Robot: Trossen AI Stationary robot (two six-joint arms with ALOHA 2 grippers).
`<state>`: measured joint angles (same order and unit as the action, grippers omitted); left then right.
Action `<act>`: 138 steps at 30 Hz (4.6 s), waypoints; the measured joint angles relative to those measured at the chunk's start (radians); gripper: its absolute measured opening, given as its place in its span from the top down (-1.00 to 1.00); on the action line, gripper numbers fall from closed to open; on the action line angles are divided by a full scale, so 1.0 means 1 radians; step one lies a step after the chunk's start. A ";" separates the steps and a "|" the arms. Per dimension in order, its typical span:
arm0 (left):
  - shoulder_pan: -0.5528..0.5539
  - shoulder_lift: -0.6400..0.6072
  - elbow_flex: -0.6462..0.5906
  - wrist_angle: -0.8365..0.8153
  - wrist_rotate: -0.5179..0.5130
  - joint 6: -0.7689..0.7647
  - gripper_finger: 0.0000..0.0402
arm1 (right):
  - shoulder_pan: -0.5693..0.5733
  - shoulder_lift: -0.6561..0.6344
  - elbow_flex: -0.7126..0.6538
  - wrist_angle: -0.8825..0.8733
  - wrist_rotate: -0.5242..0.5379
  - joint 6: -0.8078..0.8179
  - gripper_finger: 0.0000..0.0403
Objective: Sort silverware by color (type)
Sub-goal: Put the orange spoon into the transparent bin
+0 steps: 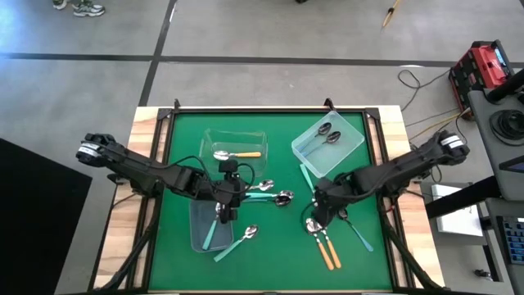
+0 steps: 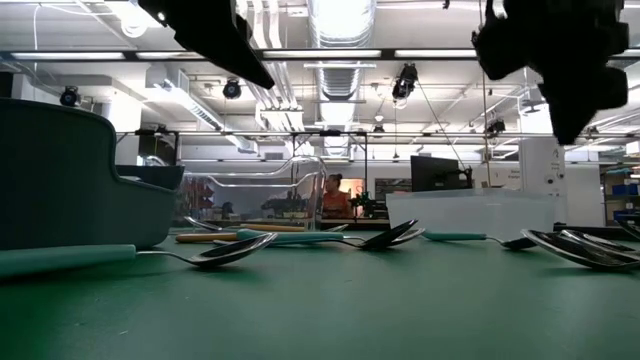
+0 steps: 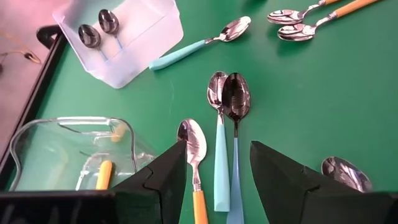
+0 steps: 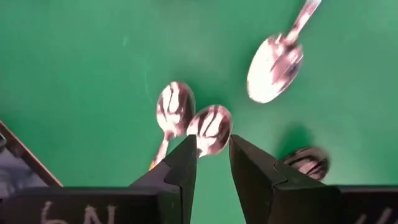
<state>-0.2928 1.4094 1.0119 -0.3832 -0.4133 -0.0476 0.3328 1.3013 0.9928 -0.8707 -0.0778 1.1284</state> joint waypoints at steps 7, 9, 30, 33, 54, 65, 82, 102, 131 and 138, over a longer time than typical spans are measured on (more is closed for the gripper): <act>0.000 -0.001 0.001 0.000 -0.059 0.068 0.21 | 0.048 0.124 0.000 0.000 -0.107 0.083 0.57; 0.000 -0.001 0.004 0.000 -0.092 0.096 0.21 | 0.068 0.147 0.000 0.002 -0.129 0.117 0.57; 0.018 -0.005 0.007 0.006 -0.298 0.248 0.21 | 0.216 0.253 0.000 0.135 -0.123 0.390 0.17; 0.019 -0.005 0.008 0.006 -0.322 0.249 0.21 | 0.217 0.281 0.000 0.149 -0.123 0.399 0.13; 0.020 -0.005 0.008 0.007 -0.338 0.241 0.21 | 0.217 0.368 0.002 0.130 -0.087 0.429 0.58; 0.020 -0.005 0.008 0.008 -0.338 0.222 0.21 | 0.217 0.369 0.001 0.139 -0.080 0.433 0.80; 0.020 -0.005 0.008 0.008 -0.337 0.222 0.21 | 0.217 0.274 -0.002 0.089 -0.042 0.417 0.82; 0.020 -0.067 0.008 0.009 -0.040 0.329 0.21 | 0.216 0.172 0.021 0.095 0.054 0.348 0.82; 0.163 -0.662 -0.441 0.669 0.049 0.614 0.21 | -0.171 0.174 0.492 0.392 0.446 -0.830 0.82; 0.198 -0.725 -0.462 0.717 0.047 0.612 0.21 | -0.268 0.180 0.493 0.582 0.437 -1.028 0.82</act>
<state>-0.0952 0.6846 0.5495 0.3341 -0.3659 0.5648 0.0648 1.4815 1.4857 -0.2888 0.3589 0.1005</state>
